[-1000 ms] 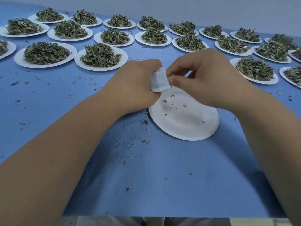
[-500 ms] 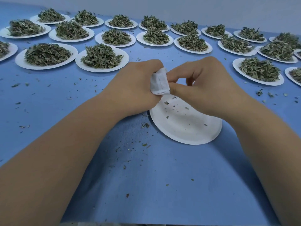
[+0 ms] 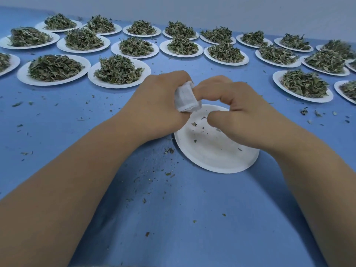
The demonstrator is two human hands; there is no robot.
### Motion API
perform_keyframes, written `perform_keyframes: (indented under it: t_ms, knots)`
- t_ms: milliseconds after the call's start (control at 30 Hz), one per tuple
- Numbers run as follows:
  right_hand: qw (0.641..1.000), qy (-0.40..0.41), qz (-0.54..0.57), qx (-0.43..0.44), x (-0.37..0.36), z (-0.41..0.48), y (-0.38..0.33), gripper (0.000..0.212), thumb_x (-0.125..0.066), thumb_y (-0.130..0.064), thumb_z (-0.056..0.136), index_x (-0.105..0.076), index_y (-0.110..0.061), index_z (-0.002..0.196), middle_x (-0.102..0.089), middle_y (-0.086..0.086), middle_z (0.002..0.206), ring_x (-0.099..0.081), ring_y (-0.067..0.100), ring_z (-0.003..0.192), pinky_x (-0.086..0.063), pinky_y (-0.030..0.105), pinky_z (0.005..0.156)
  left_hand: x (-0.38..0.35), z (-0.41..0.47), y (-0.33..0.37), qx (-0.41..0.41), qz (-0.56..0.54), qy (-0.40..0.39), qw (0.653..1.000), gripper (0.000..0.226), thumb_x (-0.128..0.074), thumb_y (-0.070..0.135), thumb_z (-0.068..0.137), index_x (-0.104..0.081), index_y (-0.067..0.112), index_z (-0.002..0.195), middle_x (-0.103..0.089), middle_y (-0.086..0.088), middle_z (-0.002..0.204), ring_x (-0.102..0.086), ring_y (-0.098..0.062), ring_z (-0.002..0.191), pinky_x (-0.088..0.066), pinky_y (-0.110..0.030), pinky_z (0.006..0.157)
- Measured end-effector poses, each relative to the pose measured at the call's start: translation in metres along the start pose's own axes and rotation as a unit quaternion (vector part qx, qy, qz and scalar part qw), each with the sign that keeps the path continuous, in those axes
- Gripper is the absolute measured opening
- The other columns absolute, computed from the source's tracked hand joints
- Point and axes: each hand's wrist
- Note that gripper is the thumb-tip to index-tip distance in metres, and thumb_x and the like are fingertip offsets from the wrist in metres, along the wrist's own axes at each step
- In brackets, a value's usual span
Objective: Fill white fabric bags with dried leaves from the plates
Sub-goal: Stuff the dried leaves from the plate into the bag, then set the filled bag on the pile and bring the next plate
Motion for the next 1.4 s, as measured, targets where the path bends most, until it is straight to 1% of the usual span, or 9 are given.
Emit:
perform_keyframes:
  t_ms: [167, 300, 533, 667, 733, 833, 967, 1167, 1400]
  knots:
    - [0.991, 0.121, 0.044, 0.037, 0.001, 0.002, -0.001, 0.051, -0.05, -0.004, 0.069, -0.075, -0.025, 0.107, -0.069, -0.004, 0.118, -0.057, 0.005, 0.121, -0.041, 0.023, 0.107, 0.003, 0.001, 0.002, -0.009, -0.001, 0.016, 1.0, 0.02, -0.074, 0.023, 0.079, -0.06, 0.019, 0.092, -0.056, 0.003, 0.074, -0.05, -0.015, 0.069, -0.037, -0.027, 0.058]
    - [0.996, 0.061, -0.003, 0.061, -0.007, 0.001, -0.002, 0.046, -0.049, -0.005, 0.07, -0.076, -0.019, 0.104, -0.069, -0.001, 0.114, -0.048, 0.008, 0.127, -0.04, 0.024, 0.105, -0.004, -0.001, 0.006, -0.014, 0.0, 0.015, 1.0, 0.018, -0.074, 0.021, 0.08, -0.057, 0.018, 0.087, -0.052, 0.005, 0.067, -0.048, -0.011, 0.061, -0.036, -0.027, 0.055]
    - [0.99, 0.109, 0.011, 0.09, -0.006, -0.001, -0.002, 0.04, -0.049, 0.002, 0.074, -0.078, -0.01, 0.099, -0.076, 0.006, 0.104, -0.063, 0.024, 0.109, -0.044, 0.043, 0.106, -0.004, -0.003, 0.01, -0.039, 0.016, 0.04, 0.998, 0.02, -0.072, 0.019, 0.079, -0.063, 0.018, 0.097, -0.057, 0.006, 0.071, -0.052, -0.012, 0.064, -0.046, -0.04, 0.06]
    - [0.994, 0.062, 0.026, 0.082, -0.01, -0.004, -0.001, 0.042, -0.051, 0.011, 0.077, -0.077, -0.008, 0.103, -0.076, 0.0, 0.105, -0.068, 0.011, 0.1, -0.05, 0.026, 0.098, -0.007, -0.005, 0.013, -0.05, 0.013, 0.036, 0.998, 0.02, -0.071, 0.018, 0.079, -0.063, 0.024, 0.096, -0.06, 0.012, 0.074, -0.059, -0.019, 0.07, -0.051, -0.042, 0.062]
    - [0.99, 0.095, 0.056, 0.09, -0.01, -0.004, -0.001, 0.045, -0.05, 0.013, 0.075, -0.077, -0.007, 0.105, -0.076, 0.002, 0.108, -0.07, 0.001, 0.095, -0.05, 0.012, 0.088, -0.004, -0.004, 0.013, -0.054, 0.014, 0.048, 0.997, 0.021, -0.071, 0.019, 0.079, -0.063, 0.025, 0.097, -0.059, 0.016, 0.075, -0.057, -0.014, 0.068, -0.05, -0.039, 0.061]
    - [0.972, 0.179, 0.108, 0.109, -0.011, -0.001, -0.002, 0.051, -0.05, 0.009, 0.072, -0.076, -0.015, 0.109, -0.075, 0.001, 0.116, -0.067, 0.011, 0.117, -0.049, 0.031, 0.106, 0.003, -0.001, 0.011, -0.017, -0.013, 0.081, 0.996, 0.023, -0.07, 0.02, 0.078, -0.06, 0.032, 0.095, -0.06, 0.017, 0.078, -0.057, -0.009, 0.072, -0.046, -0.026, 0.06]
    - [0.945, 0.284, 0.12, 0.105, -0.009, 0.003, -0.005, 0.05, -0.053, 0.002, 0.077, -0.071, -0.027, 0.113, -0.073, -0.005, 0.119, -0.066, 0.014, 0.119, -0.051, 0.046, 0.103, 0.017, 0.003, 0.013, 0.05, -0.068, 0.126, 0.988, 0.029, -0.072, 0.021, 0.079, -0.053, 0.041, 0.089, -0.057, 0.023, 0.079, -0.056, 0.006, 0.074, -0.043, -0.009, 0.059]
    - [0.991, -0.026, 0.132, -0.012, -0.03, 0.016, -0.036, 0.084, -0.083, -0.04, 0.076, -0.032, -0.048, 0.142, -0.054, -0.027, 0.139, -0.054, -0.008, 0.126, -0.051, 0.035, 0.101, 0.049, -0.016, 0.034, 0.07, -0.144, 0.199, 0.967, 0.027, -0.072, 0.019, 0.076, -0.059, 0.035, 0.093, -0.063, 0.022, 0.082, -0.059, 0.008, 0.075, -0.045, -0.009, 0.058]
    - [0.968, -0.054, 0.228, 0.085, -0.097, 0.051, -0.128, 0.062, -0.081, -0.018, 0.083, -0.044, -0.035, 0.129, -0.077, -0.007, 0.104, -0.073, 0.009, 0.099, -0.062, 0.04, 0.087, 0.136, -0.084, 0.018, 0.114, -0.203, 0.324, 0.917, 0.036, -0.081, 0.019, 0.071, -0.061, 0.03, 0.099, -0.067, 0.013, 0.095, -0.066, -0.006, 0.087, -0.058, -0.028, 0.073]
Point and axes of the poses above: each hand's wrist, its own z-axis towards the middle knuckle, its own x-axis out of the back of the hand, y = z × x
